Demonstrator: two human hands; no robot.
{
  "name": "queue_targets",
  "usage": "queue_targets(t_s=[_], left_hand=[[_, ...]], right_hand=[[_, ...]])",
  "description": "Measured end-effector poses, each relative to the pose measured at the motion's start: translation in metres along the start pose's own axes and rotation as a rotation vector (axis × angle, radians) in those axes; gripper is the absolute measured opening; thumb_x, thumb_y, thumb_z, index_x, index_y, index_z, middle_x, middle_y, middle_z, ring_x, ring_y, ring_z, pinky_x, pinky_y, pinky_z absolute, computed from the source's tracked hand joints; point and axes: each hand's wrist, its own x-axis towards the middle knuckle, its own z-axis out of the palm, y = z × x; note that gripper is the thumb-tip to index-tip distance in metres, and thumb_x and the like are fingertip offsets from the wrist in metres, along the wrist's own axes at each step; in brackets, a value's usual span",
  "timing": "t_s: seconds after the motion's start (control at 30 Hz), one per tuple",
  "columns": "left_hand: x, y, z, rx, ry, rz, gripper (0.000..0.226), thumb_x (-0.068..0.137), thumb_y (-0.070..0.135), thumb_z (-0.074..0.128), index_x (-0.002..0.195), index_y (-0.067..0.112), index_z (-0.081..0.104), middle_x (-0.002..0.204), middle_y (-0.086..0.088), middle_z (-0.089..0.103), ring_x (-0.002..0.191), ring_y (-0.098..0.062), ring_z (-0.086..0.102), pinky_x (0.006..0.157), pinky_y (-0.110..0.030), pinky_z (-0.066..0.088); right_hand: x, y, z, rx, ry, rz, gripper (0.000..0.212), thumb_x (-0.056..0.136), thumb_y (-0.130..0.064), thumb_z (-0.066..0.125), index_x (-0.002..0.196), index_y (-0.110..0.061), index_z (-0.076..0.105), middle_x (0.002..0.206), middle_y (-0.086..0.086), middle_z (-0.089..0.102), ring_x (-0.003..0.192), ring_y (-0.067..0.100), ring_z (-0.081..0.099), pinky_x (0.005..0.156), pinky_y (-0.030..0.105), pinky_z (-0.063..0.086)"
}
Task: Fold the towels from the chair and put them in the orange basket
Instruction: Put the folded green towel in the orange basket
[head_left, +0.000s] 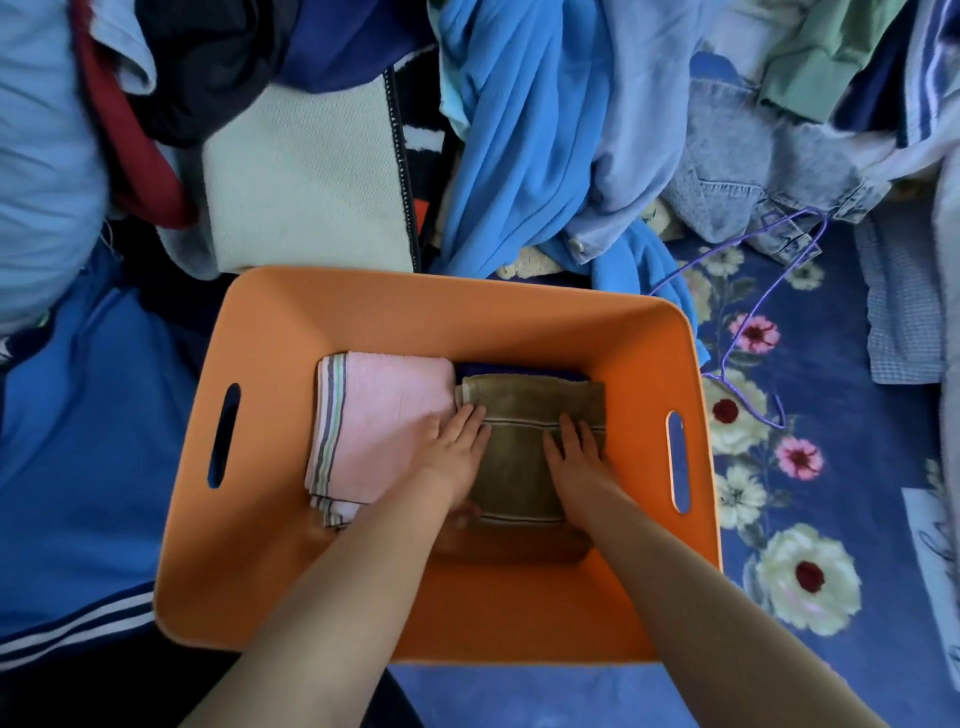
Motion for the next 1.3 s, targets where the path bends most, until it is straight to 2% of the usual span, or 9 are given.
queue_targets(t_s=[0.1, 0.23, 0.37, 0.5, 0.6, 0.83, 0.97, 1.13, 1.3], left_hand=[[-0.014, 0.004, -0.009, -0.042, -0.041, -0.047, 0.092, 0.087, 0.040, 0.057, 0.149, 0.016, -0.007, 0.157, -0.011, -0.015, 0.145, -0.028, -0.013, 0.117, -0.049, 0.000], [-0.043, 0.009, -0.022, -0.074, 0.080, -0.095, 0.085, 0.088, 0.042, 0.055, 0.149, 0.018, 0.002, 0.158, -0.012, -0.001, 0.146, -0.030, -0.004, 0.117, -0.048, 0.006], [-0.085, 0.014, -0.044, -0.013, 0.111, -0.140, 0.073, 0.089, 0.042, 0.052, 0.147, 0.016, 0.017, 0.152, -0.011, 0.022, 0.142, -0.031, 0.016, 0.113, -0.047, 0.019], [-0.132, 0.019, -0.079, 0.017, 0.183, -0.190, 0.049, 0.094, 0.025, 0.043, 0.139, 0.011, 0.029, 0.138, -0.014, 0.042, 0.129, -0.030, 0.037, 0.102, -0.041, 0.032], [-0.174, 0.034, -0.105, 0.077, 0.231, -0.229, 0.040, 0.095, 0.022, 0.042, 0.133, 0.009, 0.038, 0.135, -0.013, 0.046, 0.126, -0.030, 0.041, 0.099, -0.039, 0.035], [-0.281, 0.109, -0.139, 0.085, 0.304, -0.340, 0.036, 0.092, 0.011, 0.042, 0.126, 0.015, 0.051, 0.131, -0.007, 0.053, 0.122, -0.025, 0.050, 0.093, -0.034, 0.041], [-0.336, 0.160, -0.149, 0.043, 0.407, -0.337, 0.032, 0.094, 0.015, 0.041, 0.124, 0.013, 0.052, 0.131, -0.008, 0.053, 0.121, -0.027, 0.051, 0.091, -0.034, 0.043], [-0.393, 0.225, -0.145, 0.045, 0.479, -0.278, 0.032, 0.097, 0.023, 0.040, 0.125, 0.014, 0.052, 0.132, -0.008, 0.052, 0.121, -0.028, 0.050, 0.092, -0.034, 0.043], [-0.432, 0.277, -0.135, 0.121, 0.556, -0.145, 0.028, 0.095, 0.018, 0.040, 0.116, 0.011, 0.057, 0.120, -0.007, 0.057, 0.115, -0.026, 0.053, 0.079, -0.032, 0.042]], right_hand=[[-0.010, 0.004, -0.010, 0.046, -0.007, -0.019, 0.087, 0.086, -0.010, 0.060, 0.149, -0.022, 0.002, 0.156, 0.009, -0.014, 0.145, 0.032, -0.008, 0.118, 0.045, 0.018], [-0.034, 0.007, -0.031, 0.049, 0.055, -0.021, 0.078, 0.087, -0.008, 0.057, 0.148, -0.023, 0.010, 0.157, 0.008, -0.006, 0.146, 0.029, -0.005, 0.116, 0.045, 0.024], [-0.077, 0.012, -0.046, -0.020, 0.096, -0.068, 0.067, 0.090, -0.010, 0.050, 0.147, -0.025, 0.017, 0.158, 0.007, 0.000, 0.146, 0.028, 0.000, 0.115, 0.044, 0.022], [-0.125, 0.009, -0.058, -0.009, 0.148, -0.058, 0.060, 0.092, -0.014, 0.047, 0.145, -0.024, 0.023, 0.157, 0.006, 0.004, 0.146, 0.028, 0.003, 0.115, 0.044, 0.021], [-0.169, 0.010, -0.068, 0.023, 0.238, -0.053, 0.051, 0.091, -0.016, 0.045, 0.140, -0.020, 0.033, 0.152, 0.009, 0.019, 0.143, 0.029, 0.014, 0.111, 0.044, 0.027], [-0.304, 0.033, -0.079, 0.121, 0.392, -0.063, 0.047, 0.090, -0.017, 0.046, 0.136, -0.014, 0.037, 0.136, 0.013, 0.039, 0.122, 0.032, 0.045, 0.094, 0.042, 0.045], [-0.374, 0.057, -0.070, 0.150, 0.506, -0.033, 0.048, 0.092, -0.016, 0.044, 0.139, -0.012, 0.036, 0.142, 0.013, 0.037, 0.127, 0.032, 0.041, 0.100, 0.043, 0.042], [-0.461, 0.081, -0.034, 0.159, 0.586, 0.035, 0.051, 0.093, -0.015, 0.045, 0.141, -0.016, 0.031, 0.145, 0.009, 0.035, 0.129, 0.029, 0.041, 0.100, 0.042, 0.043], [-0.548, 0.094, 0.010, 0.187, 0.667, 0.101, 0.051, 0.094, -0.017, 0.043, 0.143, -0.014, 0.029, 0.146, 0.012, 0.034, 0.128, 0.030, 0.042, 0.100, 0.038, 0.041]])
